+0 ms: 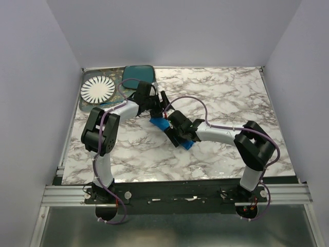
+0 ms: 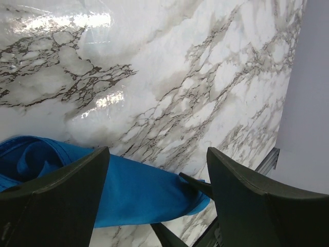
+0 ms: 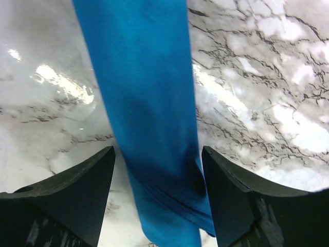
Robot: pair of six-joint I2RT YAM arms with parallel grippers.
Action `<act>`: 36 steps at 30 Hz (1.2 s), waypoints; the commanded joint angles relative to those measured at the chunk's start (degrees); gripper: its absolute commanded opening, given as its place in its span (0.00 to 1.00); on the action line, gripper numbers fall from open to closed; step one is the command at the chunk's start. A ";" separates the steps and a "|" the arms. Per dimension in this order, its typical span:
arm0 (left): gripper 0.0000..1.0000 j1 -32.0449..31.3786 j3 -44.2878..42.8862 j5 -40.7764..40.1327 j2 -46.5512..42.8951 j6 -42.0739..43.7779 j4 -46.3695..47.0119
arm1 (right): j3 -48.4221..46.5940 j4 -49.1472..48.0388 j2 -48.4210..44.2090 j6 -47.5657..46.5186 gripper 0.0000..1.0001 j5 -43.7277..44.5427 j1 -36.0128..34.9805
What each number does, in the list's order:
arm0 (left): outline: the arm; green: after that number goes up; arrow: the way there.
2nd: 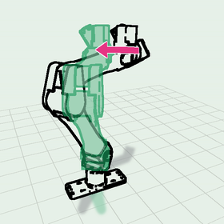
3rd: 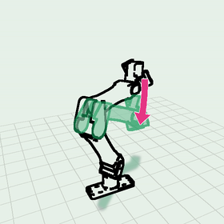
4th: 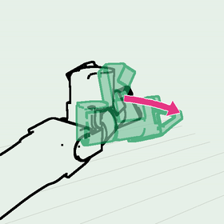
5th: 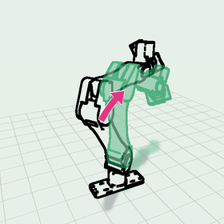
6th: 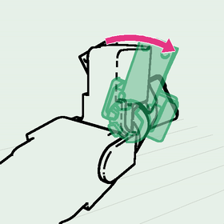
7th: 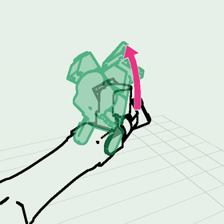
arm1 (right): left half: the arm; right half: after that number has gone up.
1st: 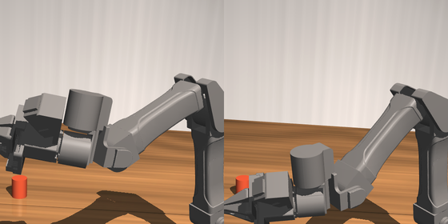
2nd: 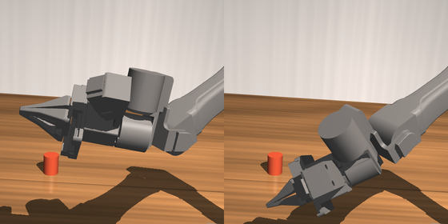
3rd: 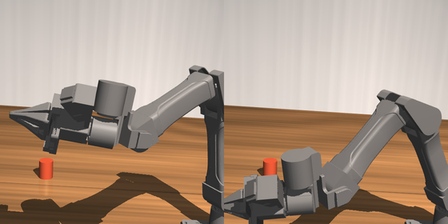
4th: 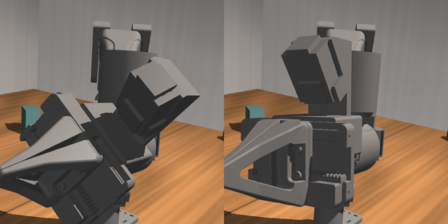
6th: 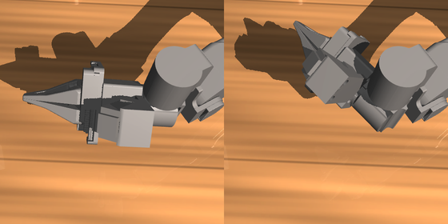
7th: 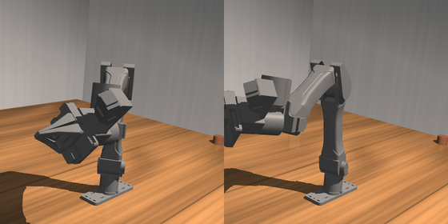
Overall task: Fold the napkin, place the utensils inside, and roll it up
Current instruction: Roll the napkin with the utensil
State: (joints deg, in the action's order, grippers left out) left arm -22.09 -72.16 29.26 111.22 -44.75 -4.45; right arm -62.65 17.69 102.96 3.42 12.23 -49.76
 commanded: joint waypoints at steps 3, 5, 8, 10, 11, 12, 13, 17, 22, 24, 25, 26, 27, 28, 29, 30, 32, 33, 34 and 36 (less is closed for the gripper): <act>0.85 0.55 0.09 1.33 -3.55 0.63 1.46 | 0.86 2.00 -4.25 1.50 0.77 -4.32 2.03; 0.86 0.47 -0.78 1.51 -3.55 0.46 0.85 | 1.92 1.12 -5.57 1.50 0.79 -4.14 2.21; 0.85 0.55 -3.16 1.16 -3.99 -0.25 -0.12 | 3.59 -0.29 -8.47 1.06 0.81 -4.67 2.56; 0.85 0.82 -4.74 -0.42 -4.78 -0.60 -0.91 | 3.59 -0.38 -8.48 -0.43 0.82 -5.20 2.65; 0.84 1.34 -5.00 -3.39 -6.44 -1.21 -1.96 | 3.07 -0.47 -8.13 -0.95 0.83 -5.46 2.65; 0.84 1.69 -4.75 -5.16 -7.50 -1.91 -2.32 | 2.63 -0.47 -7.51 -2.00 0.83 -5.64 2.65; 0.84 2.04 -4.48 -6.57 -8.73 -2.44 -2.41 | 2.19 -0.38 -6.99 -2.28 0.83 -5.64 2.73; 0.84 4.24 -4.66 -15.79 -14.87 -3.32 -8.98 | -1.15 -0.20 -3.48 -2.98 0.83 -6.87 3.00; 0.85 6.44 -2.90 -23.89 -20.59 -1.84 -12.95 | -4.49 -0.11 0.66 -2.98 0.81 -8.10 3.09; 0.85 7.14 -2.11 -24.51 -22.71 -1.31 -14.27 | -5.20 -0.12 2.15 -2.89 0.81 -8.53 3.17; 0.85 7.58 -1.58 -25.03 -23.41 -1.04 -14.79 | -5.89 -0.12 2.77 -2.89 0.81 -8.62 3.09; 0.85 7.85 -1.06 -25.04 -24.11 -0.78 -14.89 | -6.25 -0.03 3.30 -4.72 0.80 -8.89 3.17; 0.85 8.11 0.08 -24.95 -25.69 -0.60 -14.89 | -6.60 0.15 3.74 -5.09 0.80 -9.24 3.09; 0.85 8.11 0.53 -24.86 -26.48 -0.34 -14.89 | -6.78 0.15 4.61 -5.18 0.80 -9.24 3.17; 0.85 8.29 0.96 -24.77 -27.10 0.45 -14.98 | -7.22 0.15 4.97 -5.35 0.80 -9.15 3.00; 0.85 8.37 1.67 -24.77 -28.41 0.80 -15.24 | -7.48 0.24 5.41 -5.88 0.80 -9.24 3.09; 0.85 8.46 2.55 -24.25 -29.82 1.86 -15.33 | -8.10 0.32 6.11 -6.41 0.80 -9.50 3.09; 0.85 8.55 3.25 -24.25 -31.22 2.12 -15.50 | -8.27 0.32 6.46 -6.50 0.80 -9.59 3.09; 0.85 8.46 3.69 -24.16 -31.76 2.30 -15.68 | -8.62 0.41 6.90 -6.58 0.80 -9.42 3.09; 0.85 8.64 4.92 -24.07 -33.60 2.39 -15.77 | -9.94 1.03 8.13 -6.67 0.80 -9.07 3.00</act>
State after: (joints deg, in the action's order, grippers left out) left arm -13.91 -69.58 6.61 82.59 -44.62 -18.70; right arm -69.36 17.78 108.49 -1.61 3.97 -46.76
